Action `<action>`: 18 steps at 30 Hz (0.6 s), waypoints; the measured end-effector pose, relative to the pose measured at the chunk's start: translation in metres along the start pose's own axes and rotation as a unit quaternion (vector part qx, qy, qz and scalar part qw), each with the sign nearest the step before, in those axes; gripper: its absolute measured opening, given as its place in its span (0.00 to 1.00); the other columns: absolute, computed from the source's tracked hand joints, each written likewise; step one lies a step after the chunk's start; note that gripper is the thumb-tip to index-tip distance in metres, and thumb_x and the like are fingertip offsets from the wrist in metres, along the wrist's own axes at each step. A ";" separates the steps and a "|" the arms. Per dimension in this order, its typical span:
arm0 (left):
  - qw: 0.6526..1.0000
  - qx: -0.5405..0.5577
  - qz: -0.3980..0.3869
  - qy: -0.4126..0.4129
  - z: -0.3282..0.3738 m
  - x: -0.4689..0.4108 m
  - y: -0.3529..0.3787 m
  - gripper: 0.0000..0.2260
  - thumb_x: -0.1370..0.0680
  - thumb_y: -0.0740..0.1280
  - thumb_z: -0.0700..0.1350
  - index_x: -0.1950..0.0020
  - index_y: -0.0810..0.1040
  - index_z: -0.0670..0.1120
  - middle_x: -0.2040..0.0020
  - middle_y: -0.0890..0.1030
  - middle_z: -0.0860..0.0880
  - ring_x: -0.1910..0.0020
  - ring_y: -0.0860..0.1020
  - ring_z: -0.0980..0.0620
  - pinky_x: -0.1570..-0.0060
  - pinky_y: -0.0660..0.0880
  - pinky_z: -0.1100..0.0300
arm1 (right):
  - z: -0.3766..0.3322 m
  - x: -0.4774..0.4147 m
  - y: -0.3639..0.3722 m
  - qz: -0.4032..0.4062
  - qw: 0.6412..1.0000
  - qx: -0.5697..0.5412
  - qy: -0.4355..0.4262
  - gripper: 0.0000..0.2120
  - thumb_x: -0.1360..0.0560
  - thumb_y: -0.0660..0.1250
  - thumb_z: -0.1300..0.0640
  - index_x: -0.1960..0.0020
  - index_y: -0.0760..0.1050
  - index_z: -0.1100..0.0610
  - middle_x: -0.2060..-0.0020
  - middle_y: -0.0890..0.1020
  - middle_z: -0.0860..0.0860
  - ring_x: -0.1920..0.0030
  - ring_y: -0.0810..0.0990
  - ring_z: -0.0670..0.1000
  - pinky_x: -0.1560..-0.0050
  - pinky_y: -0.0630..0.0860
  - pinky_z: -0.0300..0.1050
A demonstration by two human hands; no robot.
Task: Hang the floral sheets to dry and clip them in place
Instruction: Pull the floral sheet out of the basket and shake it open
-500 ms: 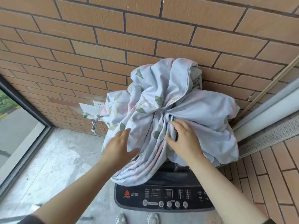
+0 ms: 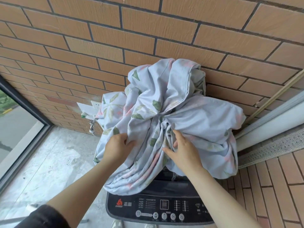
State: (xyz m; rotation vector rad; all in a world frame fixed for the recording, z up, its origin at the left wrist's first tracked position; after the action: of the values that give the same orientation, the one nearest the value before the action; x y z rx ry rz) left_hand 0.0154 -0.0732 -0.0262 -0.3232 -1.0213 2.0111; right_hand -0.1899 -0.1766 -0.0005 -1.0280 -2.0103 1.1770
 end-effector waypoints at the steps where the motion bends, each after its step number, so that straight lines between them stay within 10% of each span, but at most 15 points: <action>1: 1.000 0.006 0.005 0.021 0.002 0.002 0.000 0.18 0.27 0.70 0.45 0.70 0.65 0.41 0.74 0.67 0.48 0.71 0.68 0.47 0.72 0.58 0.56 | 0.001 0.001 -0.002 0.005 1.000 -0.010 -0.001 0.35 0.26 0.68 0.44 0.24 0.57 0.49 0.48 0.78 0.48 0.49 0.76 0.49 0.54 0.72 0.40; 10: 0.995 0.029 0.024 0.088 0.009 0.054 -0.028 0.20 0.24 0.68 0.40 0.68 0.58 0.49 0.71 0.64 0.54 0.71 0.64 0.59 0.71 0.59 0.66 | -0.024 -0.047 -0.043 0.129 0.963 -0.236 0.033 0.17 0.26 0.69 0.45 0.47 0.76 0.57 0.55 0.81 0.49 0.57 0.79 0.48 0.57 0.73 0.42; 13: 0.996 0.016 0.026 0.083 0.001 0.059 -0.039 0.17 0.24 0.68 0.42 0.67 0.62 0.46 0.70 0.67 0.53 0.70 0.65 0.58 0.71 0.59 0.66 | -0.034 -0.066 -0.054 0.164 0.937 -0.302 0.059 0.19 0.25 0.68 0.50 0.68 0.67 0.58 0.73 0.73 0.51 0.71 0.71 0.48 0.69 0.63 0.42; 18: 0.997 0.006 0.026 0.076 -0.010 0.061 -0.048 0.14 0.24 0.67 0.43 0.64 0.66 0.41 0.67 0.70 0.49 0.68 0.67 0.54 0.70 0.62 0.63 | -0.048 -0.048 -0.053 0.171 0.933 -0.315 0.041 0.23 0.23 0.67 0.56 0.71 0.58 0.55 0.75 0.62 0.48 0.71 0.61 0.47 0.68 0.59 0.45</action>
State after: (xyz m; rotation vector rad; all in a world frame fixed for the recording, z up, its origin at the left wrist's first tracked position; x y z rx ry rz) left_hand 0.0106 -0.0050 0.0118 -0.4926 -0.9143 2.0037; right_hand -0.1441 -0.2130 0.0632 -1.7639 -2.2527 0.6134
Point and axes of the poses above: each hand's wrist, its own x-axis away from the middle knuckle, its own y-axis out of the palm, z = x × y, the point moved 3 cm from there along -x, towards the middle knuckle
